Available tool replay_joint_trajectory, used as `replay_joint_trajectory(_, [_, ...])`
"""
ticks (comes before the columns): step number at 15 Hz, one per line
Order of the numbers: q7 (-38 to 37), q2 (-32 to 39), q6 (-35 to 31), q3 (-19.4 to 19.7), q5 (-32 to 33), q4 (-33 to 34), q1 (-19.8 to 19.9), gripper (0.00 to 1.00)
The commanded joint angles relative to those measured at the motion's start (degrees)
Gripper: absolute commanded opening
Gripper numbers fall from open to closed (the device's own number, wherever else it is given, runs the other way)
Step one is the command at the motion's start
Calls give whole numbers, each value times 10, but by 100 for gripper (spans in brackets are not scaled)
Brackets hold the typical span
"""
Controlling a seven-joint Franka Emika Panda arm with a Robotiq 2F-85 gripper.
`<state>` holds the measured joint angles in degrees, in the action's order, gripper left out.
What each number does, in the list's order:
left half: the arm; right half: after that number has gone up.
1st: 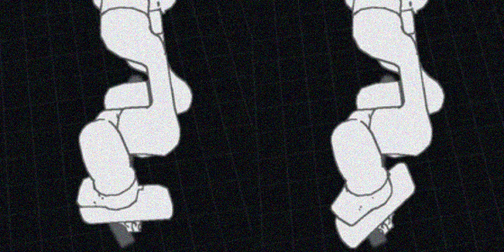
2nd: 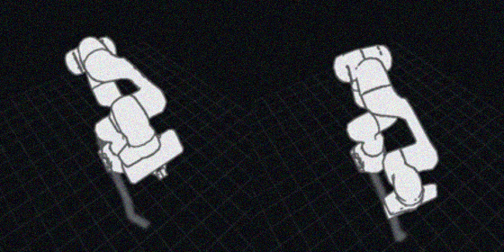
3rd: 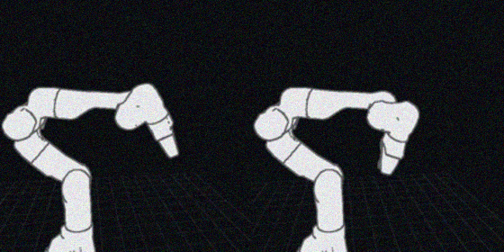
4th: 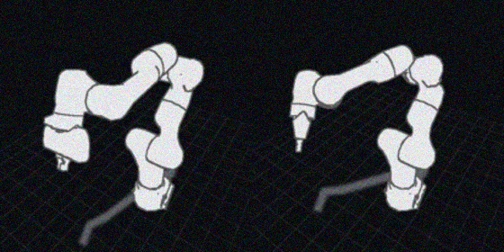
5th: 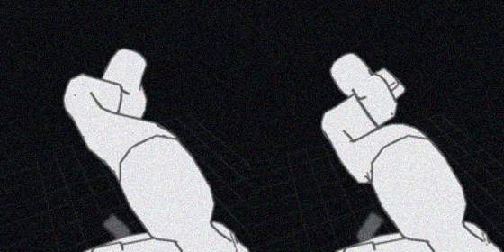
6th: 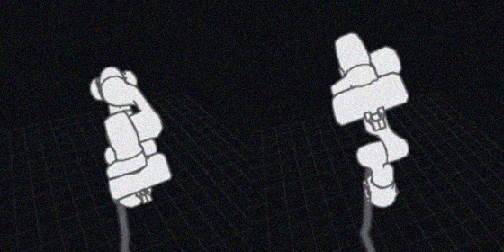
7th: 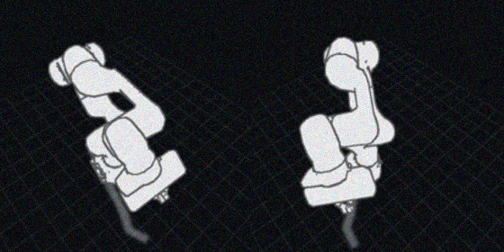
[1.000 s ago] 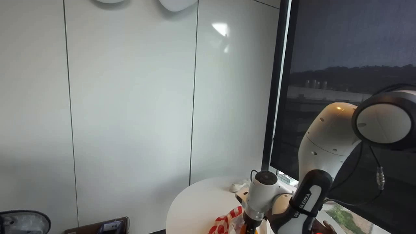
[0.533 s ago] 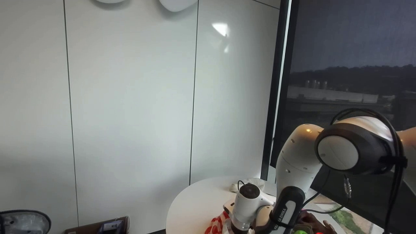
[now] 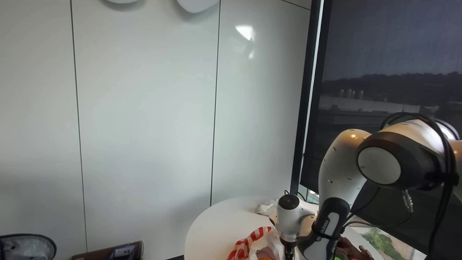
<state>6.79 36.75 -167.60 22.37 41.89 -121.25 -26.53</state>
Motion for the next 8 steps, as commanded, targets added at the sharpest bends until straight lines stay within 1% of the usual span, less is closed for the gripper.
replay_joint_trajectory(1, [-16,-79,72,38,-9,-69,0,100])
replay_joint_trajectory(2, [-42,-98,106,9,24,-73,43,100])
replay_joint_trajectory(3, [-37,-110,137,-3,17,-83,68,100])
replay_joint_trajectory(4, [-33,-117,152,-19,12,-91,98,100])
replay_joint_trajectory(6, [-32,-117,153,-45,2,-100,153,100])
replay_joint_trajectory(8, [-23,-112,118,-72,-10,-113,207,100])
